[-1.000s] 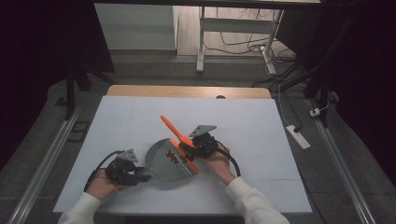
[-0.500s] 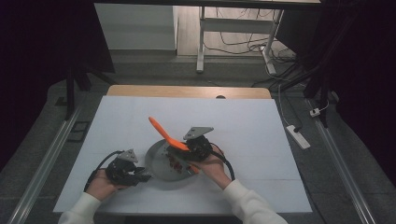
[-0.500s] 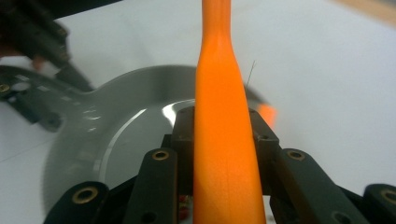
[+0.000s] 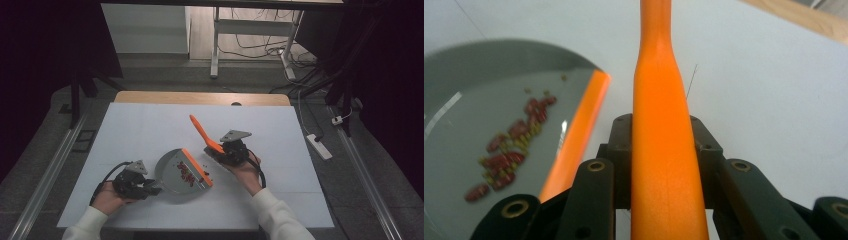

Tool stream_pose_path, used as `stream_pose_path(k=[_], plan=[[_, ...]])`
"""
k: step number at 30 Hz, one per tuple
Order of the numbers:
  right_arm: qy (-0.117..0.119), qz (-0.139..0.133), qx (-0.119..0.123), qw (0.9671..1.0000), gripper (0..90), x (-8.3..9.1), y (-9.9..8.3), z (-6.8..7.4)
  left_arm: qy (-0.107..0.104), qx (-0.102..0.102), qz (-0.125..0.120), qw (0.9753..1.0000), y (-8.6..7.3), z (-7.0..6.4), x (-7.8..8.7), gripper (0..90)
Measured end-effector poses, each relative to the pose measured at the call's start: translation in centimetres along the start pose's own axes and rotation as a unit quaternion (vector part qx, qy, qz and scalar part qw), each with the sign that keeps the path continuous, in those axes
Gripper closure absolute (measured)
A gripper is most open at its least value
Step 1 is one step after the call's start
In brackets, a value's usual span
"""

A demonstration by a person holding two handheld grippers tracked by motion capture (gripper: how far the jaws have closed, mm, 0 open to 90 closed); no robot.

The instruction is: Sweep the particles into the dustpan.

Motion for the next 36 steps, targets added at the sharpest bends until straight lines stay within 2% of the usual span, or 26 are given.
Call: stream_pose_path(k=[5, 15, 22, 24, 27, 28, 30, 32, 36], plan=[[-0.004, 0.011, -0.001, 0.9999, 69.9, 0.0, -1.1, -0.1, 0.0, -0.001, 0.001, 1.0, -0.1, -0.1, 0.1, 61.3], [0.007, 0.024, 0.007, 0.9997, 69.9, -0.7, -1.4, 0.7, 0.0, -0.005, 0.002, 1.0, -0.4, -0.2, 0.3, 61.3], [0.046, 0.019, 0.002, 0.9988, 69.9, -0.8, -1.6, 2.9, 0.001, -0.004, 0.002, 1.0, -0.4, -0.2, 0.3, 61.3], [0.06, 0.017, 0.005, 0.998, 69.9, -0.9, -1.4, 3.7, 0.001, -0.004, 0.002, 1.0, -0.4, -0.2, 0.3, 61.3], [0.053, 0.013, 0.021, 0.9983, 69.8, -0.9, -1.1, 5.0, 0.002, -0.004, 0.003, 1.0, -0.4, -0.2, 0.3, 61.3], [0.06, 0.007, 0.021, 0.998, 70.0, -0.8, -0.9, 5.2, 0.002, -0.004, 0.003, 1.0, -0.4, -0.2, 0.3, 61.3], [0.092, -0.004, 0.013, 0.9957, 70.0, -0.6, -0.7, 5.6, 0.002, -0.003, 0.003, 1.0, -0.4, -0.3, 0.2, 61.3], [0.092, -0.005, 0.019, 0.9956, 69.9, -0.4, -0.5, 6.0, 0.001, -0.004, 0.003, 1.0, -0.4, -0.3, 0.2, 61.3], [0.099, -0.034, 0.02, 0.9943, 69.9, 0.6, 0.0, 5.8, 0.002, -0.004, 0.003, 1.0, -0.4, -0.2, 0.2, 61.3]])
Point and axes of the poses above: each handheld gripper's, and its own axes: x roughly backward along the jaws, y roughly out of its top, z roughly to its left, the point moved 3 cm from there along -x, roughly forward along the jaws, and after that the axes turned 13 degrees about z, right-handed, at the moved point
